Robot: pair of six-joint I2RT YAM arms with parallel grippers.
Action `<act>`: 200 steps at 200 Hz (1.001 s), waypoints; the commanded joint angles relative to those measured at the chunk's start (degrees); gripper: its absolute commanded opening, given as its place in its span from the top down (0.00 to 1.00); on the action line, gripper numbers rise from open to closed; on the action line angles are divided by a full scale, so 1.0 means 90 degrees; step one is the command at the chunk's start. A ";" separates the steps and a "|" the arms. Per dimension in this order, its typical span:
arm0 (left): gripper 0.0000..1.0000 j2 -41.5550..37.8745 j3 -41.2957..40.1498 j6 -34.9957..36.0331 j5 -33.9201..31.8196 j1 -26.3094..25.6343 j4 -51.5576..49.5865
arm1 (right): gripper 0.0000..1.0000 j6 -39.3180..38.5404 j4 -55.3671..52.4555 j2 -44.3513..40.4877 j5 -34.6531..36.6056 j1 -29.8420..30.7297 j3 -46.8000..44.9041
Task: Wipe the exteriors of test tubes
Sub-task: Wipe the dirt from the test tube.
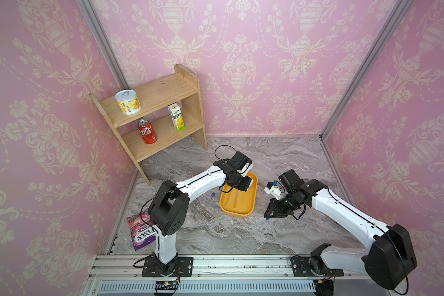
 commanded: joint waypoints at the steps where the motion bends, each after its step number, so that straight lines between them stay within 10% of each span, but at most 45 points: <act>1: 0.99 -0.0403 -0.0500 -0.0107 0.0021 0.0005 0.0091 | 0.93 -0.0047 -0.0144 -0.0190 0.0080 0.0044 0.0124; 200: 0.98 -0.0976 -0.1207 0.0077 0.0927 -0.1455 0.0610 | 0.93 0.0051 0.0072 0.0225 -0.0208 0.0024 0.0349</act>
